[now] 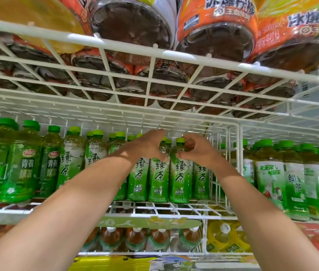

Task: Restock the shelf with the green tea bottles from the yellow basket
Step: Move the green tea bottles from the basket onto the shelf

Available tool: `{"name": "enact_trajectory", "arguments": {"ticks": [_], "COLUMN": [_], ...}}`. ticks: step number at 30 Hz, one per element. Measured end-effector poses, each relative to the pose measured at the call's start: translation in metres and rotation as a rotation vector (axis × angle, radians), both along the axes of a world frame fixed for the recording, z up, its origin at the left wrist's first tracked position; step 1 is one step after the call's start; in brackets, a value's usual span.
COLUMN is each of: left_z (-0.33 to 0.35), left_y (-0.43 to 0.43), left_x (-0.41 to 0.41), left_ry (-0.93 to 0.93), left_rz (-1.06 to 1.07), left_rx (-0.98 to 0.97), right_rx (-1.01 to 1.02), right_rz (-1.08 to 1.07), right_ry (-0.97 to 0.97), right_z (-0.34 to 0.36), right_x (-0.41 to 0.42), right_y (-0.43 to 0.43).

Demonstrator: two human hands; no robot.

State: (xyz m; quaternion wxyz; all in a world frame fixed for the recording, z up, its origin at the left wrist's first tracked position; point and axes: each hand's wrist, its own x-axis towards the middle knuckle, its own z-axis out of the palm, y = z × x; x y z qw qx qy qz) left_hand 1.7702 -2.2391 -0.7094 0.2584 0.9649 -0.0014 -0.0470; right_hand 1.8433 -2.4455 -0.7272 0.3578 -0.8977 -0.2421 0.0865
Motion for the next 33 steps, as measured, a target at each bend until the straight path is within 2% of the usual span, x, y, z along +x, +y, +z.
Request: {"name": "enact_trajectory", "arguments": {"ticks": [5,7,13,19,24,29,33], "left_z": [0.003,0.004,0.008,0.042,0.065,0.063,0.052], "left_y": [-0.001,-0.001,-0.012,-0.012,0.000,0.034,0.062], "left_x": [-0.005,-0.010,-0.054,-0.102,-0.165,-0.215,-0.259], "left_ry": [0.005,-0.022,-0.188,-0.149,-0.047,-0.112,-0.144], "left_rz": [0.010,-0.010,-0.034,0.000,0.006,0.117,0.169], "left_rx": [-0.011,0.047,0.221,0.360,0.410,0.605,0.614], "right_rx": [-0.037,-0.064,-0.317,-0.529,-0.505,-0.591,-0.574], "right_rz": [-0.033,-0.055,-0.079,-0.060,0.004,0.005,0.044], "right_ry": [-0.003,-0.024,-0.247,-0.379,-0.430,-0.451,-0.552], "right_z": [0.000,0.003,0.014,0.044,0.064,0.087,0.085], "right_x": [-0.010,-0.021,-0.059,-0.112,-0.164,-0.211,-0.247], "right_y": [0.001,0.001,0.004,0.011,0.020,0.050,0.077]}}
